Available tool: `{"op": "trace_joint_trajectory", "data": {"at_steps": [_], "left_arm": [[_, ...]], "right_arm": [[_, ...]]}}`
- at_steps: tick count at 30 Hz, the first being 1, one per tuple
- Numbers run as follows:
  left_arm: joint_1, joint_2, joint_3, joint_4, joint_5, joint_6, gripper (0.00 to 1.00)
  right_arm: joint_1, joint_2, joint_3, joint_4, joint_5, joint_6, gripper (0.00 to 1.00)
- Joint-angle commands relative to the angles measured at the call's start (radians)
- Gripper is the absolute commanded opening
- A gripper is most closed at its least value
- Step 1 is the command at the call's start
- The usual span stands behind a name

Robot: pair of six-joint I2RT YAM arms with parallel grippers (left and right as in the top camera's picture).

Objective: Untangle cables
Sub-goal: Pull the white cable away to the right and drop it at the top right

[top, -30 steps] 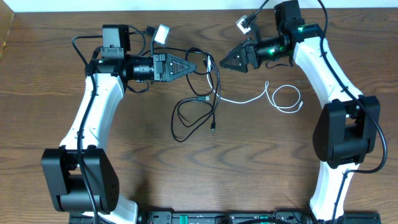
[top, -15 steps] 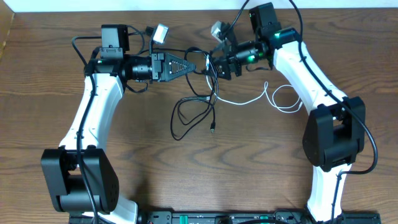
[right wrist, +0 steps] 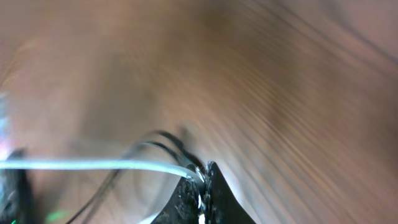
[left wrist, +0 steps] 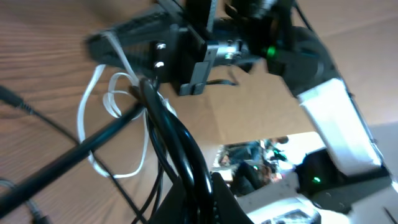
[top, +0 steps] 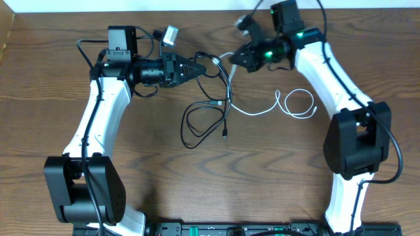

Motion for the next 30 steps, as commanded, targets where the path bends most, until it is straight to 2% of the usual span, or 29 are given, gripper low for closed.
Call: {"op": "trace_joint_trajectory", "data": {"at_steps": [1,5,10,17,23,30], "left_arm": [[0.0,-0.013,0.001,0.001,-0.09,-0.04,0.07],[0.0,-0.013,0.001,0.001,-0.154,-0.04,0.07],[0.0,-0.013,0.001,-0.009,-0.288,-0.039,0.07],[0.0,-0.013,0.001,-0.076,-0.732,-0.04,0.08],[0.0,-0.013,0.001,-0.119,-0.977,-0.04,0.07],[0.0,-0.013,0.001,-0.143,-1.061,-0.039,0.08]], "right_arm": [[-0.074,-0.029,0.004,-0.096,0.375,0.195,0.01],[-0.119,-0.029,0.002,-0.216,0.477,0.269,0.01],[-0.15,-0.044,0.01,-0.232,0.489,0.261,0.01],[-0.36,-0.127,0.125,-0.296,0.486,0.282,0.01],[-0.553,-0.135,0.106,-0.377,0.509,0.296,0.01],[-0.695,-0.135,0.103,-0.352,0.558,0.322,0.01]]}}
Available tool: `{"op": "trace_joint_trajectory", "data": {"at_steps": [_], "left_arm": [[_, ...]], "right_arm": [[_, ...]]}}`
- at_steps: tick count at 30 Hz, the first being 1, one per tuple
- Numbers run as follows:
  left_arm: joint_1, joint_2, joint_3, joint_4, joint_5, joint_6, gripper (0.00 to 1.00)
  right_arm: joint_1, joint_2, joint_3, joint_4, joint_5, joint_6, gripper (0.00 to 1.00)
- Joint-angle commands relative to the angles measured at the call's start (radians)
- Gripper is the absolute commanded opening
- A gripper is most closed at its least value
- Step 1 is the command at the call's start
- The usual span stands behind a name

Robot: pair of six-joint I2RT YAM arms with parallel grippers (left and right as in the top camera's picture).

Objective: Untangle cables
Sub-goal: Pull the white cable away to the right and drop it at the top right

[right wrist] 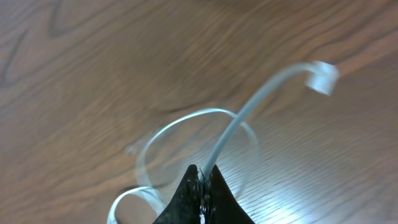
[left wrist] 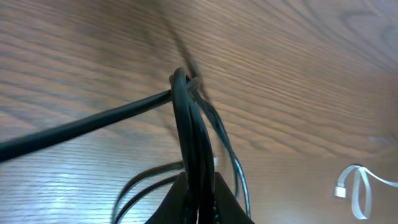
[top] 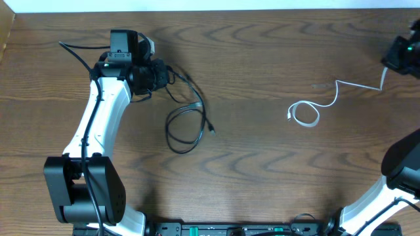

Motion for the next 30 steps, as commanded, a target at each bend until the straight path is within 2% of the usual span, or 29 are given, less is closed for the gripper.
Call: {"op": "trace_joint_trajectory", "data": {"at_steps": [1,5,9,14,19,24,30], "left_arm": [[0.0,-0.013,0.001,-0.004,-0.089,0.002,0.07],[0.0,-0.013,0.001,-0.004,-0.083,0.002,0.08],[0.0,-0.013,0.001,-0.003,-0.049,0.002,0.07],[-0.002,-0.013,0.001,-0.003,0.034,0.002,0.08],[-0.05,-0.013,0.0,-0.003,0.077,0.002,0.07],[-0.123,-0.013,0.001,0.009,0.073,0.003,0.07],[-0.184,-0.013,0.001,0.027,0.073,0.003,0.07]], "right_arm": [[-0.044,-0.002,-0.004,0.027,0.01,0.022,0.01],[-0.053,-0.002,-0.004,0.071,-0.023,-0.034,0.01],[-0.053,-0.002,0.035,0.203,-0.031,-0.054,0.01],[-0.056,-0.002,0.183,0.374,-0.03,-0.049,0.01],[-0.089,-0.002,0.331,0.588,-0.014,0.065,0.01],[-0.131,-0.001,0.356,0.736,0.039,0.138,0.01],[-0.133,0.072,0.356,0.8,0.108,0.138,0.01]]}}
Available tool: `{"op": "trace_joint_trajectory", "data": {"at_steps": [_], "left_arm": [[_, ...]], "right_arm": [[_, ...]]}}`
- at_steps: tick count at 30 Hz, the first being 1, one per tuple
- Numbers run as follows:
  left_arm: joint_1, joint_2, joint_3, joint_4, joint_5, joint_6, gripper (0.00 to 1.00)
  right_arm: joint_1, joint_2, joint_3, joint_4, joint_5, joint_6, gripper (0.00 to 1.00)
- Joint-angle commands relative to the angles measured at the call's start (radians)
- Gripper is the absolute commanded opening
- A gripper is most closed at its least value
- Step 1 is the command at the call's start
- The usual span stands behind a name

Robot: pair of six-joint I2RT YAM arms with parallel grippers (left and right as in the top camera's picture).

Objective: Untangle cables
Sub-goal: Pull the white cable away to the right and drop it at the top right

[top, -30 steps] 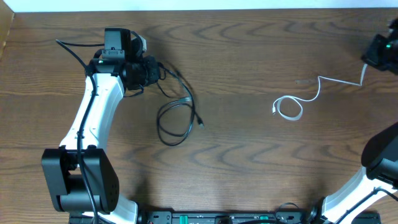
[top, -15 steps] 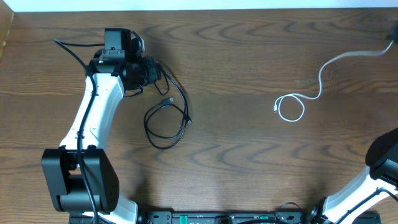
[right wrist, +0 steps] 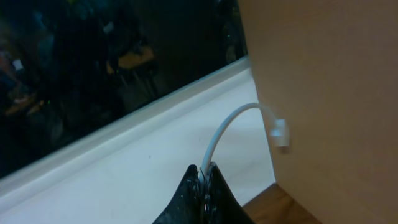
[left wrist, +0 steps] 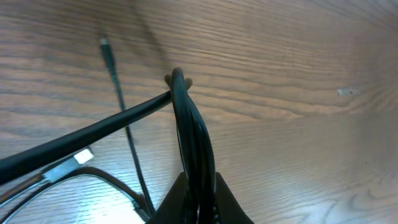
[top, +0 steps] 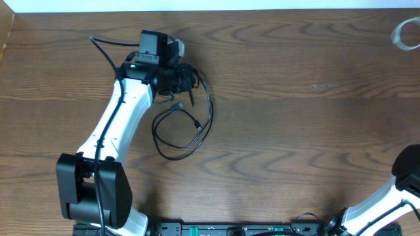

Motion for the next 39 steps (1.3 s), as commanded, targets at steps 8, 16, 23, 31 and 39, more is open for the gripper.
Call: {"op": "trace_joint_trajectory", "data": {"at_steps": [8,16,23,31,39], "left_arm": [[-0.035,-0.013,0.001,0.018,0.013,0.002,0.07],[-0.035,-0.013,0.001,0.018,0.013,0.002,0.08],[-0.035,-0.013,0.001,0.023,0.012,0.003,0.07],[-0.035,-0.013,0.001,0.025,0.012,0.006,0.07],[-0.035,-0.013,0.001,0.026,0.012,0.006,0.07]], "right_arm": [[-0.019,0.263,0.01,-0.056,0.08,0.037,0.01],[-0.016,0.358,0.01,-0.202,-0.004,0.048,0.01],[0.024,0.375,0.006,-0.343,-0.108,-0.014,0.01],[0.1,0.373,0.013,-0.26,-0.432,-0.009,0.01],[0.111,0.36,0.207,-0.195,-0.563,0.112,0.01]]}}
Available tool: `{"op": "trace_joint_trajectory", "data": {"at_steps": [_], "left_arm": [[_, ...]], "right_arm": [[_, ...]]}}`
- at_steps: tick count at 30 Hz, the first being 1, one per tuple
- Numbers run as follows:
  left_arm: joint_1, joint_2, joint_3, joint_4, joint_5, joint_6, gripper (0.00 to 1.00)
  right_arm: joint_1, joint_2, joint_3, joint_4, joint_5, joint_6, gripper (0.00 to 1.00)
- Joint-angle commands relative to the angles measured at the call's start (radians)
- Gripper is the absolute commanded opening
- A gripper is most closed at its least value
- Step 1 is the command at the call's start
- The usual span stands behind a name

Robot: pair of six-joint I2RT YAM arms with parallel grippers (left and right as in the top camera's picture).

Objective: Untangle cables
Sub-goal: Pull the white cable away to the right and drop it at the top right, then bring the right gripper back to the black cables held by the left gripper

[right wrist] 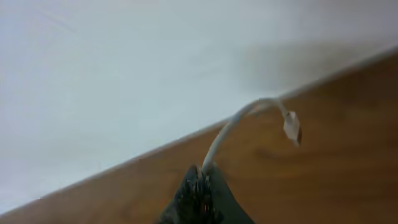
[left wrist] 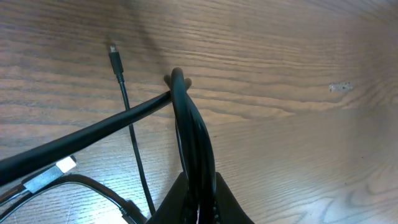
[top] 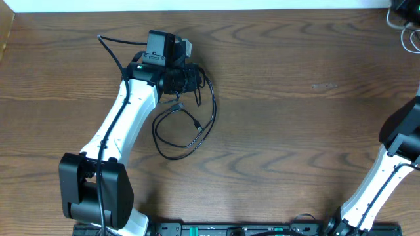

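Note:
A black cable [top: 186, 134] lies in loops on the wooden table left of centre. My left gripper [top: 198, 80] is shut on a bundle of its strands [left wrist: 191, 130], a little above the wood. One loose black plug end [left wrist: 113, 51] rests on the table. My right gripper [right wrist: 202, 175] is shut on the white cable [right wrist: 239, 119], whose white plug [right wrist: 291, 127] sticks up past the fingertips. In the overhead view a loop of the white cable [top: 413, 38] shows at the far right edge, near the table's back corner.
The brown wooden table [top: 295, 144] fills the view. A white wall [right wrist: 124, 74] runs behind its back edge. The right arm [top: 394, 157] stretches up the right side.
The left gripper has shifted slightly right with the black cable. The white cable loop sits a little lower at the right edge, and the right wrist now faces the table's back edge.
Both grippers met at the table's back centre, each shut on its cable in one tangle. Then the right gripper was at the far right with the white cable trailing free of the black one. After that the white cable was carried to the back right corner.

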Motion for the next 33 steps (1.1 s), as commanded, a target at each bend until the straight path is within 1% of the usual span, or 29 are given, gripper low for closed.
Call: {"op": "trace_joint_trajectory", "data": {"at_steps": [1,4,6,12,13,14,15,16,17,18,21,24,25,27,29,32,33], "left_arm": [[-0.002,-0.013,0.0,0.002,0.013,0.006,0.07],[-0.002,-0.013,0.001,0.002,0.013,0.006,0.07],[-0.002,-0.013,0.001,0.002,0.013,0.006,0.08],[-0.002,-0.013,0.001,0.002,0.013,0.006,0.07],[-0.002,-0.013,0.001,0.002,0.013,0.006,0.07],[-0.002,-0.013,0.001,0.002,0.013,0.006,0.07],[-0.002,-0.013,0.001,0.002,0.012,0.006,0.07],[-0.002,-0.013,0.001,0.002,0.013,0.006,0.07],[-0.002,-0.013,0.001,0.002,0.013,0.006,0.07],[-0.002,-0.013,0.001,0.002,0.013,0.006,0.07],[-0.002,-0.013,0.001,0.002,0.014,0.024,0.07],[-0.001,-0.018,0.017,-0.002,0.051,0.025,0.07],[-0.001,-0.029,0.035,0.0,0.113,0.057,0.08],[-0.001,-0.046,0.05,0.007,0.195,0.098,0.07],[-0.001,-0.07,0.063,0.027,0.303,0.148,0.08],[-0.001,-0.11,0.063,0.106,0.426,0.165,0.07],[-0.001,-0.121,0.063,0.142,0.459,0.165,0.07]], "right_arm": [[-0.01,-0.02,0.156,-0.007,-0.085,0.056,0.01],[-0.011,-0.02,0.258,-0.054,-0.053,0.055,0.01],[-0.011,-0.02,0.261,-0.082,0.007,0.055,0.01],[-0.008,-0.019,0.197,-0.177,0.217,-0.024,0.01],[-0.008,-0.019,0.164,-0.176,0.255,-0.04,0.02],[-0.008,-0.019,0.147,-0.174,0.271,-0.043,0.04],[-0.009,-0.019,0.103,-0.17,0.312,-0.042,0.23],[-0.009,-0.019,0.053,-0.155,0.346,-0.043,0.64],[-0.011,-0.019,0.03,-0.15,0.357,-0.043,0.8],[-0.012,-0.019,-0.006,-0.147,0.362,-0.043,0.99],[-0.015,-0.02,-0.024,-0.208,0.348,-0.043,0.99],[-0.014,-0.042,-0.008,-0.286,0.238,-0.082,0.99],[-0.014,-0.074,-0.007,-0.328,0.098,-0.131,0.99],[-0.009,-0.107,-0.007,-0.372,-0.045,-0.186,0.99],[0.005,-0.159,-0.007,-0.432,-0.252,-0.284,0.99],[0.047,-0.241,-0.007,-0.499,-0.469,-0.372,0.99],[0.064,-0.261,-0.007,-0.512,-0.48,-0.386,0.99]]}}
